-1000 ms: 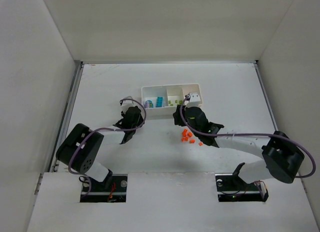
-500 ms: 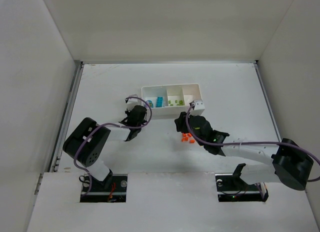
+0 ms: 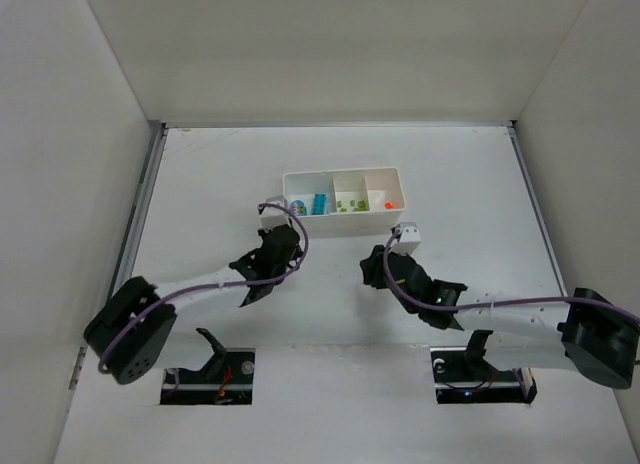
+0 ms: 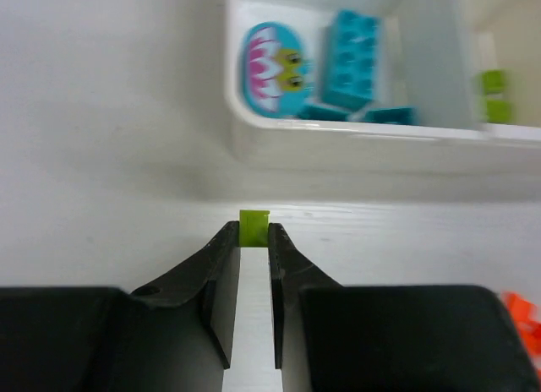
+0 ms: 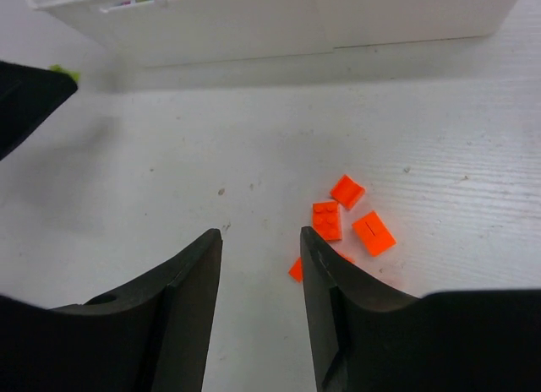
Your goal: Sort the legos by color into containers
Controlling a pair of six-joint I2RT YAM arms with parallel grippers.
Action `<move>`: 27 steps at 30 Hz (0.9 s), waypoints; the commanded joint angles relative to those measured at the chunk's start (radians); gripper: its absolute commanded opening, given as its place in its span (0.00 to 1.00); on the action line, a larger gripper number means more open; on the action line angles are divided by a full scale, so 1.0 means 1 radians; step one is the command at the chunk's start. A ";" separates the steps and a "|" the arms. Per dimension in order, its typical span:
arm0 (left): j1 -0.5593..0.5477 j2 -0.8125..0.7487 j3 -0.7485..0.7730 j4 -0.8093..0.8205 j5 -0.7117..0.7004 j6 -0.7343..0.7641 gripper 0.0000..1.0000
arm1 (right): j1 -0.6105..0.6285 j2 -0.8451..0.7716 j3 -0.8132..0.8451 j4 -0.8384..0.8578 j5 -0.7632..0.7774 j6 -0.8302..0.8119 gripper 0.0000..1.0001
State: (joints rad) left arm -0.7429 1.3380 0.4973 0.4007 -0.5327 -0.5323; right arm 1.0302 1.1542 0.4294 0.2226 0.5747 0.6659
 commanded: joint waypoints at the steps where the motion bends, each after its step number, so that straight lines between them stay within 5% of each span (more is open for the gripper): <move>1: -0.066 -0.160 0.024 -0.088 -0.015 -0.049 0.11 | 0.012 -0.048 0.005 -0.092 0.094 0.076 0.44; 5: -0.101 -0.182 0.154 -0.100 0.031 -0.037 0.12 | 0.012 -0.059 0.026 -0.213 0.148 0.144 0.27; 10: -0.077 0.044 0.377 -0.028 0.181 -0.008 0.13 | 0.012 -0.067 0.023 -0.342 0.214 0.293 0.22; 19: -0.023 0.392 0.642 -0.022 0.266 0.020 0.17 | 0.012 -0.070 0.051 -0.601 0.232 0.524 0.35; 24: -0.022 0.426 0.658 -0.011 0.289 0.020 0.45 | 0.012 -0.021 0.088 -0.703 0.225 0.612 0.43; 27: -0.039 0.368 0.598 0.006 0.284 0.040 0.49 | 0.012 0.010 0.111 -0.717 0.214 0.630 0.46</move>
State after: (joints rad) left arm -0.7624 1.7947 1.1061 0.3515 -0.2611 -0.5209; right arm 1.0355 1.1423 0.4847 -0.4271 0.7742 1.2274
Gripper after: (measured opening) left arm 0.482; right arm 0.452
